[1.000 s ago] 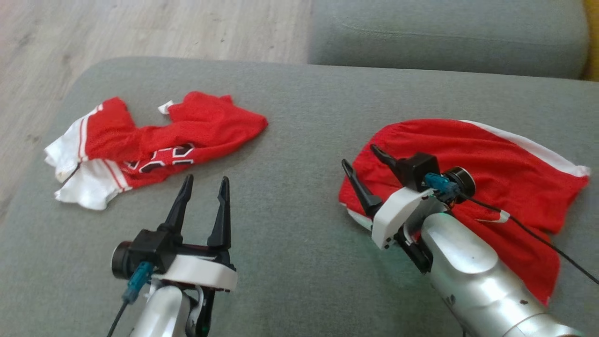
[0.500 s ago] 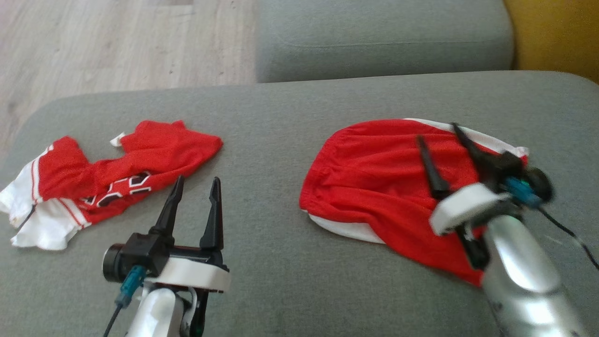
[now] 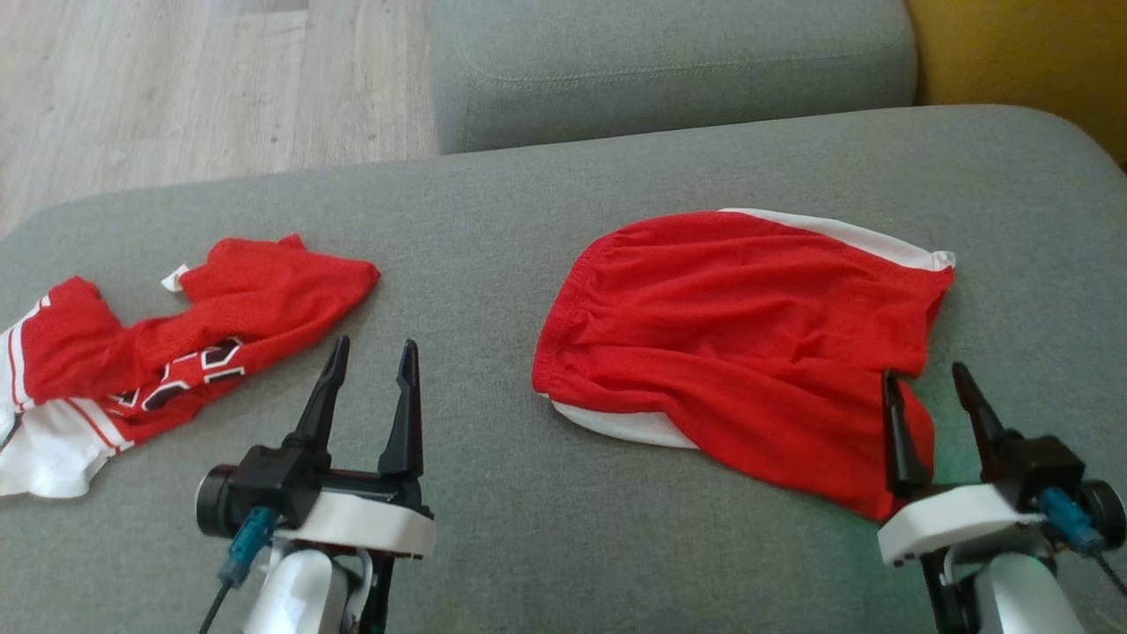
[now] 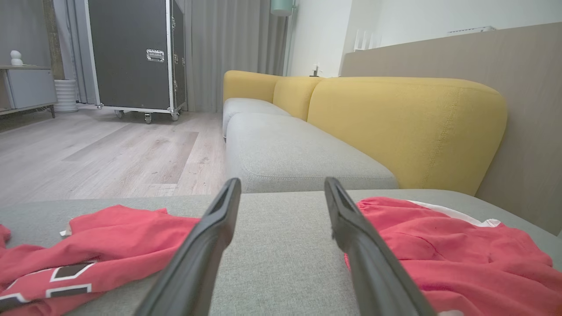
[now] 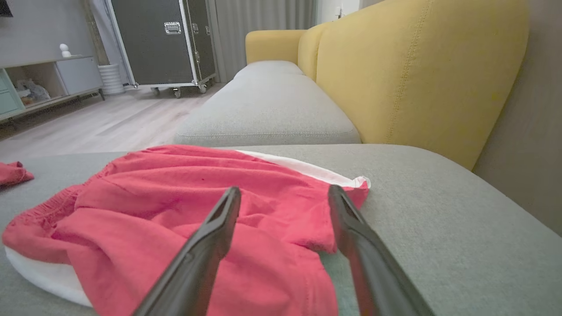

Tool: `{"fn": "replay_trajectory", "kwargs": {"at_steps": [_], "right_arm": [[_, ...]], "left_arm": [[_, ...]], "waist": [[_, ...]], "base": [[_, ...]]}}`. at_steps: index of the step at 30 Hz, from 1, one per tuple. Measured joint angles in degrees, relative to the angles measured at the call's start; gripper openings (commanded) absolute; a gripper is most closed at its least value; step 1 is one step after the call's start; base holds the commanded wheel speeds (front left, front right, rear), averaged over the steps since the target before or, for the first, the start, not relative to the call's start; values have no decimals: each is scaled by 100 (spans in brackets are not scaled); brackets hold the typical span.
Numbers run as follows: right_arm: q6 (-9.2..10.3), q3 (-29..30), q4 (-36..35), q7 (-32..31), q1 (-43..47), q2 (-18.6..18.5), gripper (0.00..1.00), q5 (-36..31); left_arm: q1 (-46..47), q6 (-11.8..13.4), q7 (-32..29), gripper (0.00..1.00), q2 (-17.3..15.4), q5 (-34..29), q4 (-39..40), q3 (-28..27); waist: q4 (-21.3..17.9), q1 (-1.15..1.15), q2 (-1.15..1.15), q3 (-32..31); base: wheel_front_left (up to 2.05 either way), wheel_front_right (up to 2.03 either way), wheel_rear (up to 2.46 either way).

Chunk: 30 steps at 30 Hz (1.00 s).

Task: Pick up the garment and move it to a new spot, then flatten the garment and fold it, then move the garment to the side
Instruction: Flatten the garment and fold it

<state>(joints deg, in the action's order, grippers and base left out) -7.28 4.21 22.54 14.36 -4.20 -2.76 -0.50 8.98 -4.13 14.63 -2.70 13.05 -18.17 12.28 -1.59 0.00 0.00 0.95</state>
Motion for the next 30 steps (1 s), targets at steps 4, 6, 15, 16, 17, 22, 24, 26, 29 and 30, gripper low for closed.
{"fn": "replay_trajectory", "kwargs": {"at_steps": [4,6,15,16,17,22,24,26,29,30], "right_arm": [[0,127,60,-3,-212,12,100,59],[0,314,190,-94,-411,12,100,33],[0,1838,1381,-1412,-1718,9,100,-474],[0,1950,1539,-1526,-1829,9,100,-493],[0,2062,1705,-1638,-1940,12,100,-506],[0,2624,2398,-2168,-2340,11,100,-922],[0,2751,2551,-2190,-2476,-4,100,-976],[0,2774,2655,-2121,-2647,-42,47,-1109],[0,2770,2786,-1975,-2830,-40,0,-1299],[0,2763,2809,-1929,-2863,-38,0,-1371]], "left_arm": [[20,-44,0,100,0,0,0,53],[31,-44,-1,100,0,0,-1,64],[259,-42,0,100,0,79,-7,230],[277,-41,0,100,1,113,-7,256],[293,-41,0,100,1,119,-7,275],[387,-32,-1,100,2,165,-4,323],[456,-4,0,100,3,211,-2,338],[510,8,0,100,4,211,3,358],[522,9,0,100,5,211,4,389],[522,10,0,100,5,244,5,390]], "waist": [[59,0,0,96],[107,0,0,164],[440,1,0,555],[484,1,0,598],[527,1,0,641],[717,1,0,867],[785,1,0,939],[844,1,0,1002],[903,1,0,1074],[919,1,0,1089]], "base": [[0,0,0],[0,0,0],[0,0,0],[0,0,0],[0,0,0],[0,0,0],[0,0,0],[0,0,0],[0,0,0],[0,0,0]]}}
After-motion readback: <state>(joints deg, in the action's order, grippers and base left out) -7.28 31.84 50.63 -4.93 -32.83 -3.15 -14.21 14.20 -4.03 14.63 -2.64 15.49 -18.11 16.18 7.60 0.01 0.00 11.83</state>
